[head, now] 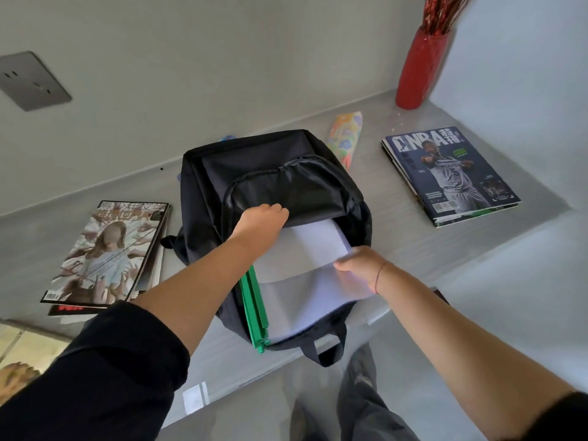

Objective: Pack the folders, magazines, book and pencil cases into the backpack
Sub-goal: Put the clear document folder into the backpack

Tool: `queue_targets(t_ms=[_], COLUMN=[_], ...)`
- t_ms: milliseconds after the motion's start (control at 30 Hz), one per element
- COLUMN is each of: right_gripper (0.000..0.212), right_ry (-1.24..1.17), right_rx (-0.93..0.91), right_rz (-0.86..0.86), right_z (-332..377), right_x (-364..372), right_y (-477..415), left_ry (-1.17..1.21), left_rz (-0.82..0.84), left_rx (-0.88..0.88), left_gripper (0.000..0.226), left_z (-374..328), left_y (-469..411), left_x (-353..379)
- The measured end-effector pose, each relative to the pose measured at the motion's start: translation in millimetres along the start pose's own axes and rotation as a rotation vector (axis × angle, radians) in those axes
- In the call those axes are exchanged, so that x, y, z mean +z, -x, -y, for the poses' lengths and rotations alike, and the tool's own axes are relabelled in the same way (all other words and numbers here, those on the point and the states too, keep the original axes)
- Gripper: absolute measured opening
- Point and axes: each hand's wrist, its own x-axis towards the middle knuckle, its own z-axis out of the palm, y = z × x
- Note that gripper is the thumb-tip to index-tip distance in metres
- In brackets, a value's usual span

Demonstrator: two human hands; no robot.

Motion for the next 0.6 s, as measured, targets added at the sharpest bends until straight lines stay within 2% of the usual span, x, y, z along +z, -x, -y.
queue_targets(t_ms=[100, 200, 267, 333, 367, 433, 467, 500, 533, 600], right_gripper=[0.045, 0.051, 0.044, 0.028, 0.032, 0.064, 0.079, 0.090, 0.098, 0.108], right_ry=[-0.005, 0.012, 0.016, 0.088, 0.171, 0.475, 0.641, 0.755, 0.830, 0.920], right_rx=[0.005, 0.031, 0.021, -0.033, -0.083, -0.300, -0.503, -0.710, -0.865, -0.970], right_rz=[-0.028, -0.019, -0.020, -0.041, -0.067, -0.275, -0.388, -0.398, -0.321, -0.090], right_z=[31, 56, 62, 57, 50, 27, 16, 8, 2, -3], right_x=[6, 12, 13, 12, 13, 24, 36, 51, 68, 98], right_y=[-21, -39, -41, -29, -20, 8, 24, 38, 46, 46], left_ry=[0.016, 0.028, 0.046, 0.091, 0.121, 0.171, 0.188, 0.196, 0.200, 0.195], left_rz=[-0.018, -0.021, -0.021, -0.026, -0.025, -0.028, -0.028, -0.026, -0.024, -0.017], left_rx=[0.034, 0.031, 0.004, -0.031, -0.043, -0.052, -0.054, -0.056, -0.058, -0.054], left_gripper=[0.032, 0.032, 0.027, 0.023, 0.022, 0.023, 0.023, 0.024, 0.025, 0.026], left_z=[9, 16, 20, 21, 21, 19, 18, 18, 18, 18], left_y=[1, 2, 3, 4, 4, 3, 2, 2, 1, 2], left_x=[0, 1, 3, 6, 7, 8, 7, 6, 5, 5])
